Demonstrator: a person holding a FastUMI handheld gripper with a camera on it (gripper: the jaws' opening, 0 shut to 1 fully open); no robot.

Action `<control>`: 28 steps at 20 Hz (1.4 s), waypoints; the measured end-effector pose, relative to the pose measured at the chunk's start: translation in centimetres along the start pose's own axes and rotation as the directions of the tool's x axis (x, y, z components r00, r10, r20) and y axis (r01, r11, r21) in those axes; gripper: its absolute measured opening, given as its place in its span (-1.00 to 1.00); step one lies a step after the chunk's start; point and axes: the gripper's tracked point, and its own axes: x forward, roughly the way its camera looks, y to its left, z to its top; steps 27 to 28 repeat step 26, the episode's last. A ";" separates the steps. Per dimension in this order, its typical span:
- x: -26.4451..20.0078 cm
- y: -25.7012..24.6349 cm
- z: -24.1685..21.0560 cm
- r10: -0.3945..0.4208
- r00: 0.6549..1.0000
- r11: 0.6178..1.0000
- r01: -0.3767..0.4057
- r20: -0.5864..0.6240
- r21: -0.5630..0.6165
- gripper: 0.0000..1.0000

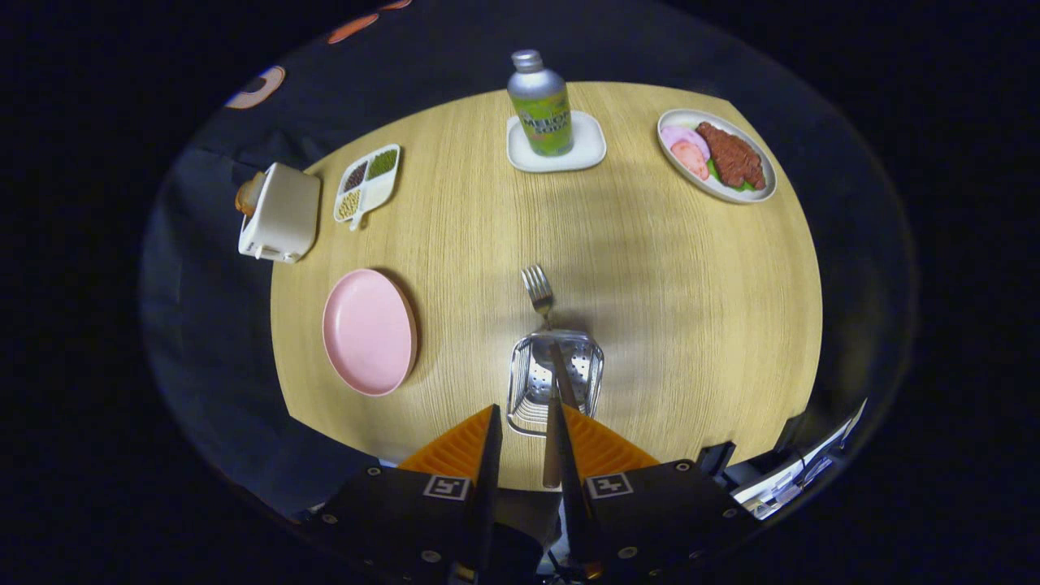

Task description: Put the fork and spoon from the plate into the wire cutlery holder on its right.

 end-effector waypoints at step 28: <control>-25.4 5.2 7.9 0.024 0.170 0.972 0.228 0.985 -0.063 0.91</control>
